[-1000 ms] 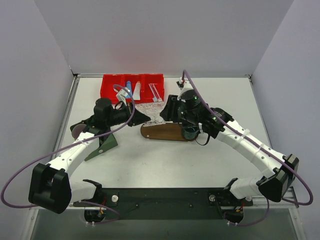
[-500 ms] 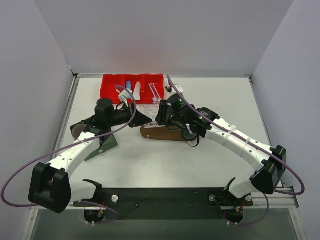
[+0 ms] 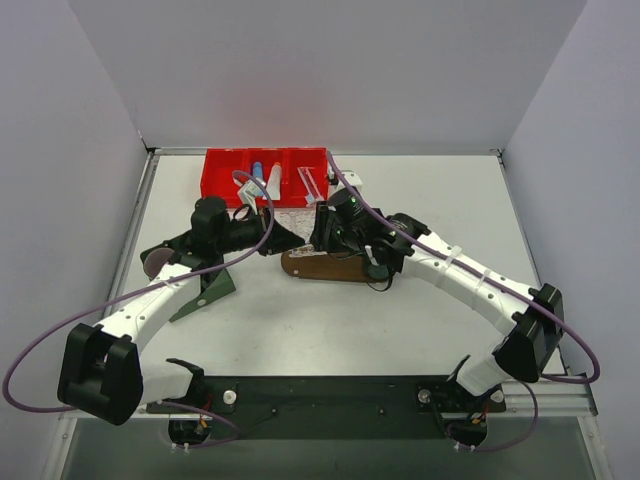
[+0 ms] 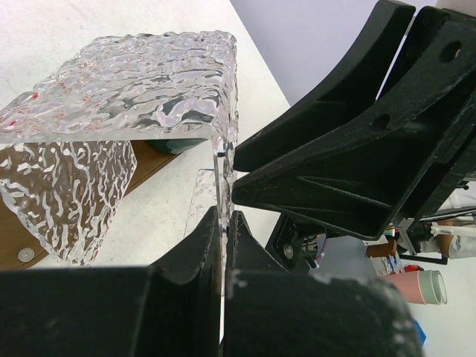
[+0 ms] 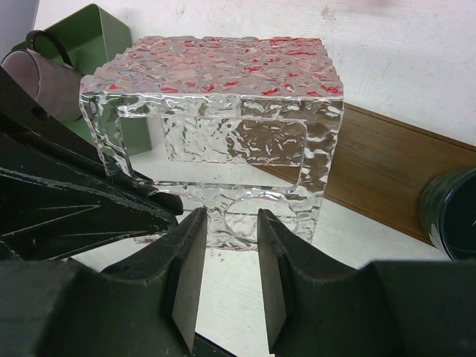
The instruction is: Prepare toiletry sets of a toothbrush and toothpaste on the tray
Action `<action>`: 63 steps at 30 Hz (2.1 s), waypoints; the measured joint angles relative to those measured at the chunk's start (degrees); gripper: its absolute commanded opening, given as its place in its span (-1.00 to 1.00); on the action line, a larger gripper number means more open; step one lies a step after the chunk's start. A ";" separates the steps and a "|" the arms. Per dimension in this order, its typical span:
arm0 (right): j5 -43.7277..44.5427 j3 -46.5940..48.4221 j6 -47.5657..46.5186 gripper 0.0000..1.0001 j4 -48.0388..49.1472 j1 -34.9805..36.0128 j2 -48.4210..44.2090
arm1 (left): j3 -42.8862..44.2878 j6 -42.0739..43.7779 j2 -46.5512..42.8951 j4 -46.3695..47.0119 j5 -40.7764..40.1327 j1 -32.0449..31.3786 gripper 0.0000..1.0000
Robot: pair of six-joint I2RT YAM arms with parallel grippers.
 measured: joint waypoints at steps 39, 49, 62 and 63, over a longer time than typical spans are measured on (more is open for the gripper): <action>4.26 -0.72 1.05 -1.00 1.95 2.29 1.81 | 0.13 1.03 0.26 -0.07 -0.15 -0.31 -0.80; 8.24 -0.96 1.57 -1.00 -0.11 2.16 1.60 | 3.69 10.21 -2.12 -9.73 -4.66 -0.66 0.30; 8.98 0.63 3.58 -1.00 -7.65 -0.50 1.60 | 5.18 20.76 -8.59 -20.59 -17.35 -0.66 0.38; 8.63 0.96 3.72 -1.00 -8.09 -0.87 1.60 | 5.20 21.59 -9.75 -21.22 -18.93 -0.66 0.38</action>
